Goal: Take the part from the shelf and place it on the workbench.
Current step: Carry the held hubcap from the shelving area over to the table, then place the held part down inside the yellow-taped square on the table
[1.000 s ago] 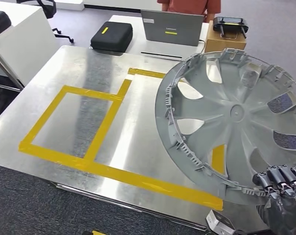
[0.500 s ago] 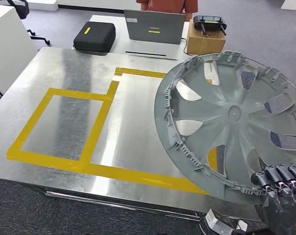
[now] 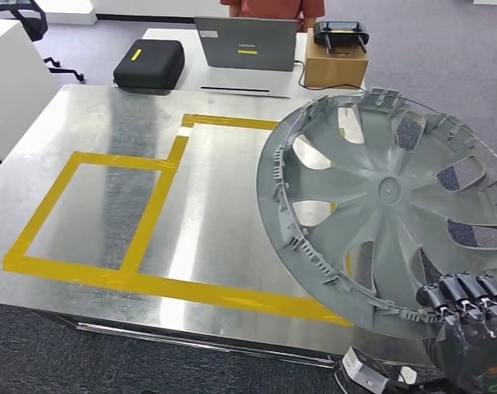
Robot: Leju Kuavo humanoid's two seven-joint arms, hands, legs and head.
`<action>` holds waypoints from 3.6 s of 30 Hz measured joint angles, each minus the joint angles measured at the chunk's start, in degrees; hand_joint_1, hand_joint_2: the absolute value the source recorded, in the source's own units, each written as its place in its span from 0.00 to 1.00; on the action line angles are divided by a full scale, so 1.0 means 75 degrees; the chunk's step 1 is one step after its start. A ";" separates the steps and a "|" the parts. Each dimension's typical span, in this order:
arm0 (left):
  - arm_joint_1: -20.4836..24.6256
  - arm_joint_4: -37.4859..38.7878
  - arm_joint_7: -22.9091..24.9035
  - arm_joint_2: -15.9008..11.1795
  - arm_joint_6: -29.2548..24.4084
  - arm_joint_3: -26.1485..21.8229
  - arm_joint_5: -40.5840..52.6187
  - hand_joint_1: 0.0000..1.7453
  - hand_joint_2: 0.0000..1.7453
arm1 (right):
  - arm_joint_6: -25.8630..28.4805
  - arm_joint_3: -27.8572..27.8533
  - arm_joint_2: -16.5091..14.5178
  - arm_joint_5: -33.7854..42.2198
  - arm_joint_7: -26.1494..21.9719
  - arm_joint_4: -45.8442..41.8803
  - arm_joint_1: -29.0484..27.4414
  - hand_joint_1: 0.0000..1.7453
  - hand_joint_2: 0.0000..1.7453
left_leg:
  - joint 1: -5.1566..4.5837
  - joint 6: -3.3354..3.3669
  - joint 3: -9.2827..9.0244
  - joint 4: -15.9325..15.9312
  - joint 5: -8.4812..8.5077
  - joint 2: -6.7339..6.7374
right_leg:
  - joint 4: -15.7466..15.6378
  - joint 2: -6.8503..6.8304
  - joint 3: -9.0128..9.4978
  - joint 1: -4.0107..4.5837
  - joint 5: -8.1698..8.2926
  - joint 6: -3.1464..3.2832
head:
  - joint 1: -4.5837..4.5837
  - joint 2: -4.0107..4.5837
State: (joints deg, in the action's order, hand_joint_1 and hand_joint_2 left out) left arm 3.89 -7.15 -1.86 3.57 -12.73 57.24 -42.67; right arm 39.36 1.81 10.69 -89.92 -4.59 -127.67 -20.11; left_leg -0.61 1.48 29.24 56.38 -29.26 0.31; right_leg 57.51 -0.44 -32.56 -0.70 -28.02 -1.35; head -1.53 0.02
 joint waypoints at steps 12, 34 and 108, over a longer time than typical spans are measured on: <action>0.0000 0.0000 0.0042 -0.0003 -0.0018 -0.0002 -0.0004 0.00 1.00 | 0.0000 0.0121 0.0107 0.0000 -0.0040 0.0128 0.0003 1.00 1.00 | -0.0001 -0.0073 0.0011 0.0011 0.0008 0.0001 | 0.0005 0.0001 0.0002 -0.0006 0.0014 0.0022 | -0.0004 0.0000; 0.0081 -0.0004 0.0302 -0.0273 0.0275 0.0073 0.0256 0.00 1.00 | 0.0000 0.1128 0.0503 0.0000 -0.0853 0.2221 0.1361 1.00 1.00 | -0.0009 -0.0072 0.0018 0.0018 0.0007 0.0012 | 0.0004 0.0004 -0.0007 -0.0018 0.0025 0.0016 | -0.0003 0.0000; 0.0310 -0.0236 0.0842 -0.0450 0.0737 0.0624 0.0776 0.00 1.00 | 0.0000 0.2755 0.1467 0.0000 0.1405 0.4076 0.1520 1.00 1.00 | -0.0013 -0.0067 0.0031 0.0036 0.0004 0.0012 | 0.0004 0.0005 -0.0030 -0.0019 0.0033 0.0008 | -0.0003 0.0000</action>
State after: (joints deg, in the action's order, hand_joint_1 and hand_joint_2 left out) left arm 6.21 -8.92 4.46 0.20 -7.20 61.92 -36.85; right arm 39.36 22.47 21.70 -89.92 5.95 -97.09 -8.71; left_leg -0.71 0.98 29.47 56.66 -29.22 0.40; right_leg 57.53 -0.40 -32.79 -0.85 -27.77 -1.29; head -1.55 0.02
